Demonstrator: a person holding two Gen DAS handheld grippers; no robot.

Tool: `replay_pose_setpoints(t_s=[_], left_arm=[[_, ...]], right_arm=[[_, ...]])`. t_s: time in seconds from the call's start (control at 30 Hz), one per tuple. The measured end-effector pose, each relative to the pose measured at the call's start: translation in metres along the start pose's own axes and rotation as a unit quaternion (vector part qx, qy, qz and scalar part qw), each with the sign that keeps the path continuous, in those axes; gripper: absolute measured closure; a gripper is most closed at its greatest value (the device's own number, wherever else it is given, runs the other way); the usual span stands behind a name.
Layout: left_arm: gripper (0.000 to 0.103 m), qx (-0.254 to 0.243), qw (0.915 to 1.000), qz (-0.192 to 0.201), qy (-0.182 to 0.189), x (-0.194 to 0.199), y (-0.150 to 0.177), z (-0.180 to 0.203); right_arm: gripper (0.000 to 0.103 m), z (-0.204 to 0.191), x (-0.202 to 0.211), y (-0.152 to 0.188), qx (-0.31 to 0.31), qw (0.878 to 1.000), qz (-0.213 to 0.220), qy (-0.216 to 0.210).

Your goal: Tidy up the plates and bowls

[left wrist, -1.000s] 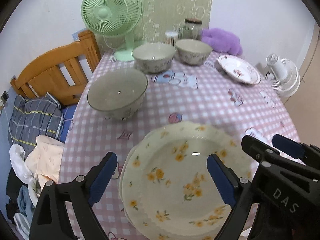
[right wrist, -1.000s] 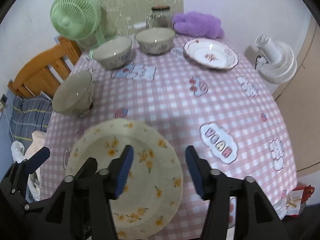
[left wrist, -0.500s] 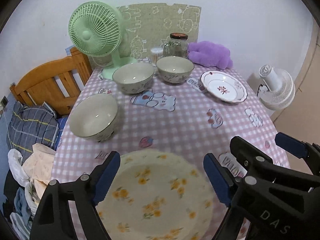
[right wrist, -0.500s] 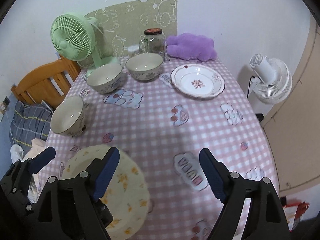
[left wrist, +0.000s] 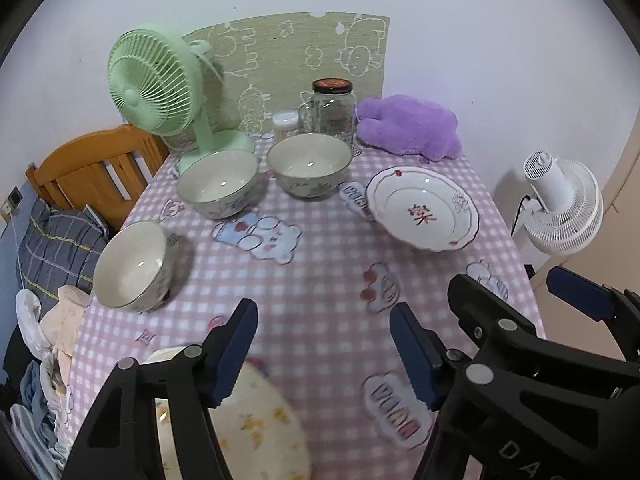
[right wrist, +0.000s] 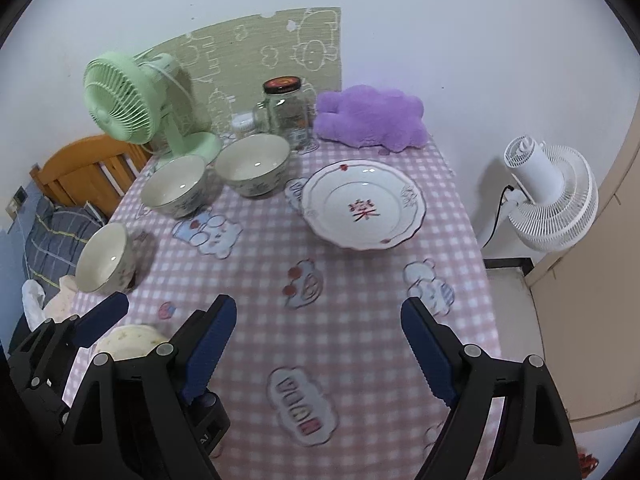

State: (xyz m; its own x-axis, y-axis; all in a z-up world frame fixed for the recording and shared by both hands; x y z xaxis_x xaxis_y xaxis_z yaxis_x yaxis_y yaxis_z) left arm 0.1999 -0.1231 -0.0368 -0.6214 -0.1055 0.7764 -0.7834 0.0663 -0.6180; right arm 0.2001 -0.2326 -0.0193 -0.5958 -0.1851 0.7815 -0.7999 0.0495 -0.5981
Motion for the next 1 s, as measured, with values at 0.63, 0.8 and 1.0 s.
replay_pose_setpoints(t_s=[0.63,0.8,1.0], left_arm=[[0.034,0.000,0.9993,0.002,-0.036,-0.080,-0.078,0.082],[0.034,0.002,0.9993,-0.015,-0.035,-0.110,-0.089,0.095],[0.034,-0.004,0.9984,-0.019,-0.053,-0.145,-0.095,0.108]], right_arm=[[0.016,0.095,-0.073,-0.080,-0.008,1.000,0.007,-0.009],[0.016,0.113,-0.100,-0.092,-0.031,0.999,0.001,-0.008],[0.016,0.130,-0.137,-0.100,-0.043,0.999,-0.010,0.001]])
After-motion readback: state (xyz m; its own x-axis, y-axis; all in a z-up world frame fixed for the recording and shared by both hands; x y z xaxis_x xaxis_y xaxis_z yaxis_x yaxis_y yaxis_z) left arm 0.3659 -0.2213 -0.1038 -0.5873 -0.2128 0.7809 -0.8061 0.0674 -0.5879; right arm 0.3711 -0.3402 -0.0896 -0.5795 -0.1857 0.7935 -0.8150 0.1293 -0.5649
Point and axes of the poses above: each gripper's, at about its wrist camera, not at the fingertips, and x roughly against the way its jaws point, z to its right, y to its underside, the point moved 3 cm from there along -x, roughly the way its jaws point, and after that the axes turned 9 degrees about -y, right-handed, at the moved point
